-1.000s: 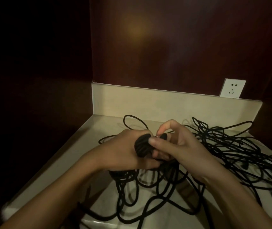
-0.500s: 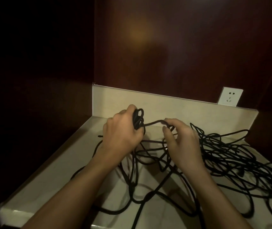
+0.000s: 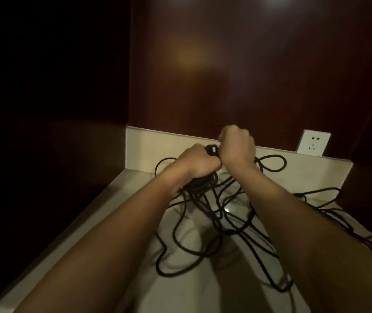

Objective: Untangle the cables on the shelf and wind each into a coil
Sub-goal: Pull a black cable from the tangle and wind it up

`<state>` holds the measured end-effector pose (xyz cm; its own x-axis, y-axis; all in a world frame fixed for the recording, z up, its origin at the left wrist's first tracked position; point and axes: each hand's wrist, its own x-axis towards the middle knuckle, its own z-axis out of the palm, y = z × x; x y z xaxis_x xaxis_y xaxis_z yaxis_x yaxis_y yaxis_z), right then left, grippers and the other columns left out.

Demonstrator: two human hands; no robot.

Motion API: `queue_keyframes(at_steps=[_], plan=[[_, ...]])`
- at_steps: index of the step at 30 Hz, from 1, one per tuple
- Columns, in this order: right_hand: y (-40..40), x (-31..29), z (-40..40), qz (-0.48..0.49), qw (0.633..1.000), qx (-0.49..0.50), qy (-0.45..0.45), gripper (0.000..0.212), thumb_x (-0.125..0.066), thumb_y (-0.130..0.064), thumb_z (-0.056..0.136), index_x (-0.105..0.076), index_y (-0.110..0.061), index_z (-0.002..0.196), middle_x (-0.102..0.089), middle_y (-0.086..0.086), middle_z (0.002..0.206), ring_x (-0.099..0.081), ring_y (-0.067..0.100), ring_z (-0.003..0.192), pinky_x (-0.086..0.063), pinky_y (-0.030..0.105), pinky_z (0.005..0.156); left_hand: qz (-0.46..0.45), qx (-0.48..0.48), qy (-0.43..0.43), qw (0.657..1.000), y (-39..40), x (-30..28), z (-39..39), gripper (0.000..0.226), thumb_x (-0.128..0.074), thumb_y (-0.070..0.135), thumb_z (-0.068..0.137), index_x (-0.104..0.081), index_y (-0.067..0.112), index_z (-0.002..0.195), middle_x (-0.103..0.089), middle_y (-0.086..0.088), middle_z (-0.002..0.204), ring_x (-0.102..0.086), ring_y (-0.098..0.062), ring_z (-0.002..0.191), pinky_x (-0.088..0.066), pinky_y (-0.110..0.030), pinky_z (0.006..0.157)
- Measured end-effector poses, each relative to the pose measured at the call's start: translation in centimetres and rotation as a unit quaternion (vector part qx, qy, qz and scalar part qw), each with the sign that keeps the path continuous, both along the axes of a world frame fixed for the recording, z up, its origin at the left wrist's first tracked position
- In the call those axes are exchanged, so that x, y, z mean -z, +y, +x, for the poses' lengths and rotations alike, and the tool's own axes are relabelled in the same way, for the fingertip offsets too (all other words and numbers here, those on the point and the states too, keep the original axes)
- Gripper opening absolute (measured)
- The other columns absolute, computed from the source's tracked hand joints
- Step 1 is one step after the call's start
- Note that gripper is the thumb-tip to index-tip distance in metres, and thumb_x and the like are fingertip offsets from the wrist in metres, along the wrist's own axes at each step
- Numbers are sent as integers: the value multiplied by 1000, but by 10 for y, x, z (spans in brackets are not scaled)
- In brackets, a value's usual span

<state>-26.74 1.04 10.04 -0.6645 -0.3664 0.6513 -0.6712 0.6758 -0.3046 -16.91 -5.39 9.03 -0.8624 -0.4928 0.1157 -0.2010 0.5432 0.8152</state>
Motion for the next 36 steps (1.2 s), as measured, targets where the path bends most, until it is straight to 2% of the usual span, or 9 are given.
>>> queue_keyframes(at_steps=[4,11,14,17,22,25,29,33,36], plan=[[27,55,-10,-105,946,-256,167,37,-41,2,85,-60,-7,115,-59,11,104,-60,31,83,-52,46,72,254,171,-24,952,-14,12,44,21,-43,-3,86,-63,-2,93,-69,-17,77,-60,-13,51,-48,-18,48],[51,66,10,-93,900,-368,216,25,-56,-21,93,-44,-11,113,-53,13,105,-60,26,67,-53,40,55,416,221,7,882,-23,41,77,26,-52,9,64,-68,-2,80,-65,-15,70,-66,-23,59,-55,-26,52],[66,55,20,-84,871,-433,215,21,-68,-18,91,-54,-4,98,-60,10,89,-58,17,70,-47,24,60,415,230,27,880,-23,54,89,45,-57,7,61,-63,-13,100,-73,-25,92,-73,-32,78,-60,-31,66],[76,40,28,-57,886,-451,88,20,-75,-22,87,-66,-3,89,-69,-1,80,-64,10,70,-50,26,62,407,215,90,883,-21,62,95,52,-61,2,63,-59,-11,114,-71,-28,110,-73,-35,95,-59,-32,78],[68,31,25,-51,897,-434,69,15,-75,-19,86,-66,-7,86,-70,-1,75,-65,13,68,-46,21,61,208,148,79,964,-13,58,92,26,-64,5,78,-76,8,101,-76,5,88,-67,-3,75,-46,-12,63],[61,32,27,-24,911,-398,105,18,-73,-21,89,-62,-7,87,-64,-1,72,-56,14,62,-42,22,57,88,102,42,990,-15,55,90,6,-66,14,82,-68,20,82,-68,8,71,-63,-10,68,-46,-22,63],[57,30,32,24,914,-339,222,18,-69,-21,92,-57,-9,86,-58,0,70,-53,22,61,-48,39,53,-112,15,67,991,-10,55,89,19,-71,24,84,-54,32,87,-61,9,81,-60,-8,75,-42,-19,62],[56,27,32,23,888,-317,331,20,-60,-24,97,-62,-7,85,-60,2,75,-56,24,67,-49,41,49,71,119,55,989,-11,37,98,35,-69,19,73,-62,15,106,-76,-8,100,-73,-27,93,-58,-45,88],[60,31,29,18,877,-329,351,23,-51,-27,98,-58,-5,105,-63,8,88,-60,25,73,-49,40,44,261,211,53,941,-16,15,110,48,-57,2,70,-57,0,118,-73,-25,106,-73,-37,90,-60,-44,82]])
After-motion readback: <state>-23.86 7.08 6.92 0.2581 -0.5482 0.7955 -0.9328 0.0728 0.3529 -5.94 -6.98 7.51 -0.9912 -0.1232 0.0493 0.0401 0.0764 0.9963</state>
